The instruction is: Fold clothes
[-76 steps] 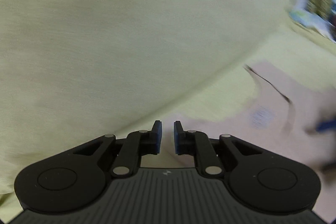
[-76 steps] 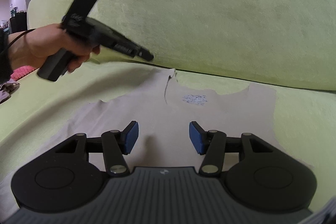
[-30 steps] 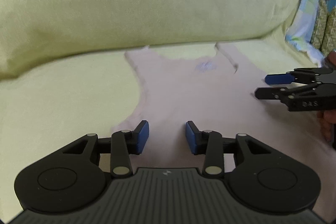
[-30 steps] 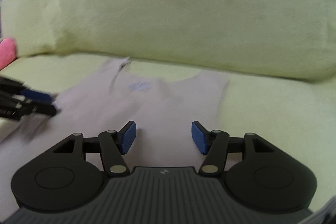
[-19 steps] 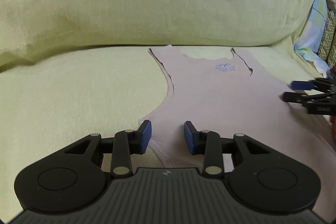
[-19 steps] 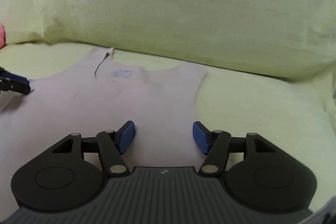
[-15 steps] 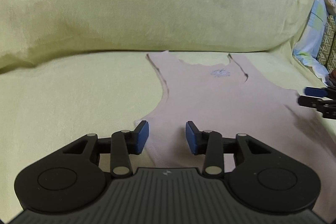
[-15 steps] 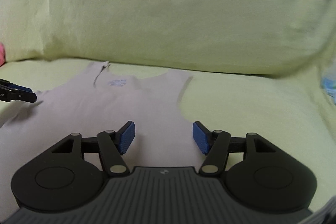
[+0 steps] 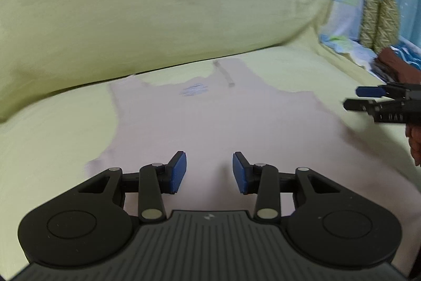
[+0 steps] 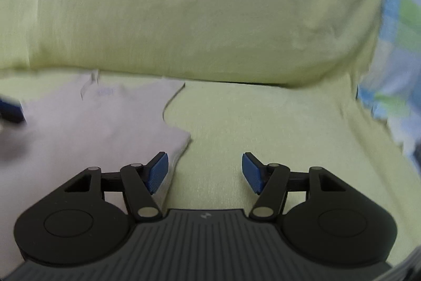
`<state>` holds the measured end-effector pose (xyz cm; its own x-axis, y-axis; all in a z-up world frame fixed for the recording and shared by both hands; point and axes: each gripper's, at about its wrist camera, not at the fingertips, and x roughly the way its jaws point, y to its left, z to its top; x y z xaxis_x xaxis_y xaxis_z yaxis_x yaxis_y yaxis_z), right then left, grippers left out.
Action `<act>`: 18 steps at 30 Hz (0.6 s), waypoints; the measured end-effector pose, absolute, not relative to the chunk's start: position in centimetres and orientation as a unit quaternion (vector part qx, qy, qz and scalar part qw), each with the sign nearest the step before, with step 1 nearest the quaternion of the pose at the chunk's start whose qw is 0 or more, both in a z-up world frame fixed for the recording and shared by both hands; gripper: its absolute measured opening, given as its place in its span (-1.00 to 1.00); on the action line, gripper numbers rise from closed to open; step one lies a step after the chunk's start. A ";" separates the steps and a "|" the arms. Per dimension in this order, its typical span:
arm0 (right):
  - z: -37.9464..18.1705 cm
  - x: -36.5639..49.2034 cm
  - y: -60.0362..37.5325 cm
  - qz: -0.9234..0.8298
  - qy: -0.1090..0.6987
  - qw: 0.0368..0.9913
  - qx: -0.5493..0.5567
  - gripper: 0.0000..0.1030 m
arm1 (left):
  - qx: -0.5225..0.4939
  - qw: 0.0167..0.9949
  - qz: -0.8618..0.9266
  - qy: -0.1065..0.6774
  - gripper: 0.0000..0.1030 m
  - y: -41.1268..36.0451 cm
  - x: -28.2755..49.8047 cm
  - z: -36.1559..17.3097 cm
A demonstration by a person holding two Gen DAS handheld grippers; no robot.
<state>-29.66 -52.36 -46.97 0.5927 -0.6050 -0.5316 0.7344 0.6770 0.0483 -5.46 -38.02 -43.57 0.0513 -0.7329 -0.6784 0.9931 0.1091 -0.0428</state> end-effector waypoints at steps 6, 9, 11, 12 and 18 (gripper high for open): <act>-45.5 -34.5 -51.1 -0.355 0.191 0.890 0.212 0.14 | 0.240 0.663 -0.650 0.283 -0.09 -36.4 -9.8 -43.3; -45.9 -37.8 -47.6 -0.350 0.166 0.893 0.230 0.14 | 0.238 0.657 -0.659 0.280 -0.07 -34.0 -12.1 -43.4; -46.4 -39.5 -45.6 -0.351 0.162 0.893 0.232 0.14 | 0.234 0.660 -0.658 0.276 -0.06 -32.3 -13.6 -43.2; -46.7 -41.0 -43.6 -0.350 0.156 0.894 0.230 0.14 | 0.231 0.662 -0.658 0.274 -0.06 -31.6 -14.1 -43.2; -48.0 -46.4 -36.7 -0.333 0.146 0.893 0.266 0.13 | 0.207 0.681 -0.648 0.273 -0.06 -26.6 -17.9 -43.1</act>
